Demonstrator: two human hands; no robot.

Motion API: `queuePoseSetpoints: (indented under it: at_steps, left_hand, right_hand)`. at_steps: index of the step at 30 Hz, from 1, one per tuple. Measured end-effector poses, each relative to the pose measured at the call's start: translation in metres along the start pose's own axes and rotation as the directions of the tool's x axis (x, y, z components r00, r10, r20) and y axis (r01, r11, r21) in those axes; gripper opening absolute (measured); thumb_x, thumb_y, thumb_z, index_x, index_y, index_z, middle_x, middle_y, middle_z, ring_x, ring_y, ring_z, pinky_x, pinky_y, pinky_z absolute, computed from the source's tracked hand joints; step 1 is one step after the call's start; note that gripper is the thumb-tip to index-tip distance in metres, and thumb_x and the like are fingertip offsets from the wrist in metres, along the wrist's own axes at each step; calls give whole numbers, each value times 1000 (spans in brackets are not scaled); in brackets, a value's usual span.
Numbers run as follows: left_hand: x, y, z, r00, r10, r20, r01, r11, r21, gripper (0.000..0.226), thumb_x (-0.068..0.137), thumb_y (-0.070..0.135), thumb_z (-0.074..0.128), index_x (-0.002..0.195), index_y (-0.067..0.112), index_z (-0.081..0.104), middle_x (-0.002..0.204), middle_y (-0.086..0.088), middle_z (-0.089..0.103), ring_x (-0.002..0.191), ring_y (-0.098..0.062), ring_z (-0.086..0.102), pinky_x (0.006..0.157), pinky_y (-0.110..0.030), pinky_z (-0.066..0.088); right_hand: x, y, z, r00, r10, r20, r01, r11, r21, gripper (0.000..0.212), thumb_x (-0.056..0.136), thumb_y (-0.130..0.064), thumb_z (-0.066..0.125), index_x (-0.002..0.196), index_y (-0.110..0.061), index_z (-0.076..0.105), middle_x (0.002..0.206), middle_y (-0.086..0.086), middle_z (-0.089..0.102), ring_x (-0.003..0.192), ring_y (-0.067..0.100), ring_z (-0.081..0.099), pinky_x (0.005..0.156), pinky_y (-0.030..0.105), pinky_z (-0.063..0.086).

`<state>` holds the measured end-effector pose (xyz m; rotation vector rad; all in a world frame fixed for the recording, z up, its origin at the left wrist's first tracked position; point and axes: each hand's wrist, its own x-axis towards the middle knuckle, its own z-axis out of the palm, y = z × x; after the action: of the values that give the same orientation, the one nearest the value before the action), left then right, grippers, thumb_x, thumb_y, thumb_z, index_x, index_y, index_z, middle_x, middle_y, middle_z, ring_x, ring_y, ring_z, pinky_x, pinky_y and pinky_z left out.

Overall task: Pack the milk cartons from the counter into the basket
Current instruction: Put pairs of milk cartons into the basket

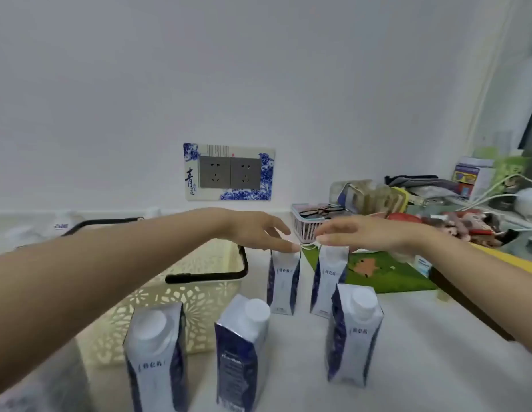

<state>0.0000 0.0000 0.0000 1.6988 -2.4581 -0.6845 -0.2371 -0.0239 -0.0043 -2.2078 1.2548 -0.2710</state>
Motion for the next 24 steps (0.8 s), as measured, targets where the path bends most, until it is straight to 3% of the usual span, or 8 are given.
queuePoseSetpoints:
  at_steps: [5, 8, 11, 13, 17, 20, 24]
  left_hand:
    - [11, 3, 9, 1000, -11, 3, 11, 999, 54, 61, 81, 57, 61, 129, 20, 54, 125, 1, 63, 83, -13, 67, 89, -29, 46]
    - [20, -2, 13, 1000, -1, -1, 1, 997, 81, 55, 78, 49, 70, 121, 18, 57, 118, -2, 67, 70, -10, 68, 82, -29, 53]
    - [30, -6, 14, 1000, 6, -4, -5, 996, 89, 55, 75, 47, 73, 116, 14, 57, 114, -6, 68, 65, -9, 67, 64, -23, 53]
    - [32, -8, 14, 1000, 11, -11, -10, 998, 61, 55, 75, 47, 74, 115, 13, 58, 111, -7, 68, 65, -10, 68, 60, -22, 53]
    - [32, -11, 16, 997, 47, -69, -46, 999, 8, 47, 77, 46, 72, 107, 13, 58, 99, -1, 66, 67, -14, 68, 58, -23, 54]
    - [24, -11, 7, 978, 93, -189, -109, 991, -74, 38, 81, 44, 68, 101, 14, 57, 90, 0, 63, 67, -14, 66, 58, -24, 54]
    - [-4, -9, -31, 932, 121, -342, -206, 953, -224, 31, 87, 41, 61, 106, 16, 53, 94, 0, 64, 66, -13, 67, 57, -21, 55]
  right_hand:
    - [-9, 2, 18, 999, 22, -24, -21, 1000, 13, 57, 81, -57, 60, 133, -37, 48, 138, -13, 47, 124, 8, 46, 95, 26, 46]
    - [-11, 2, 22, 999, -1, -45, 1, 1000, 8, 51, 83, -46, 65, 130, -32, 52, 123, -15, 51, 102, -1, 51, 63, 11, 48]
    - [-11, 4, 26, 994, -38, -103, 38, 999, -7, 45, 84, -39, 67, 126, -26, 57, 126, -8, 51, 78, -15, 56, 51, 9, 46]
    - [-11, 4, 28, 989, -63, -135, 63, 998, -1, 40, 85, -34, 67, 122, -20, 60, 122, -3, 55, 64, -15, 57, 44, 9, 44]
    - [-10, 9, 32, 966, -147, -212, 141, 989, -43, 27, 85, -30, 68, 108, -15, 68, 99, -9, 64, 71, -1, 60, 56, 3, 43]
    - [-11, 9, 30, 952, -130, -278, 139, 990, 14, 18, 89, -24, 64, 102, -13, 70, 81, -18, 61, 63, -6, 62, 52, 4, 42]
    - [-10, -2, 10, 903, -95, -420, 174, 972, 155, 16, 87, -29, 65, 99, -21, 72, 90, -6, 71, 78, 9, 65, 53, 12, 48]
